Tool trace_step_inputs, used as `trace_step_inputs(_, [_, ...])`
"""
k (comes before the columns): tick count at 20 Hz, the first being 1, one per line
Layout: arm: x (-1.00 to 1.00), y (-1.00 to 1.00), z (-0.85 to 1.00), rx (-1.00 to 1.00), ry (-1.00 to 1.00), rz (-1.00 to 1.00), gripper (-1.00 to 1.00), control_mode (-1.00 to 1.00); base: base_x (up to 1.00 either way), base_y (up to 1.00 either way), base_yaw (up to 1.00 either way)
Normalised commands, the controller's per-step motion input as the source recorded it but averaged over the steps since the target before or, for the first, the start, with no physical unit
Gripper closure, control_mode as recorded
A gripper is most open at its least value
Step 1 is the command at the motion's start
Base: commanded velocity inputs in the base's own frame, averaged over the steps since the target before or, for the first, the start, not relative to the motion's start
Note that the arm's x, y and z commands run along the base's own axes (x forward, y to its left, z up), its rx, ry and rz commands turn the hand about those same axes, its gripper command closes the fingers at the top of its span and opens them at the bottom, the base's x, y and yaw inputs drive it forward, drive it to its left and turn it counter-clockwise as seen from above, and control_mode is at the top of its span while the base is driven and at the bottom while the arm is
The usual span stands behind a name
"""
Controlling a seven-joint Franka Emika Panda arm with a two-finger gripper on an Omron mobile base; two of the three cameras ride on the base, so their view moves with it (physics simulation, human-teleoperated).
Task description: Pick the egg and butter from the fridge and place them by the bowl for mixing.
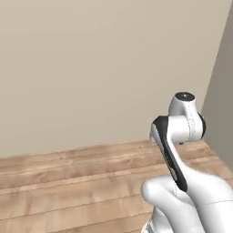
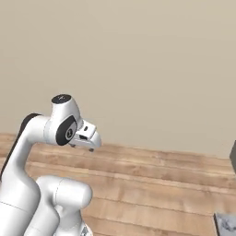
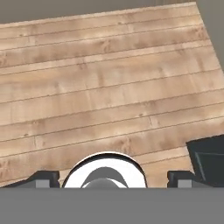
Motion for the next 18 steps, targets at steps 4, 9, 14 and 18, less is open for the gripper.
trace_step_inputs(4, [0.00,0.00,0.00,0.00,0.00,0.00,-1.00,1.00,0.37,0.64,0.81])
trace_step_inputs(9, [0.00,0.00,0.00,0.00,0.00,0.00,-1.00,1.00,0.45,0.50,0.81])
trace_step_inputs(14, [0.00,0.00,0.00,0.00,0.00,0.00,-1.00,1.00,0.48,0.27,0.82])
trace_step_inputs(18, [0.00,0.00,0.00,0.00,0.00,0.00,-1.00,1.00,0.54,0.32,0.80])
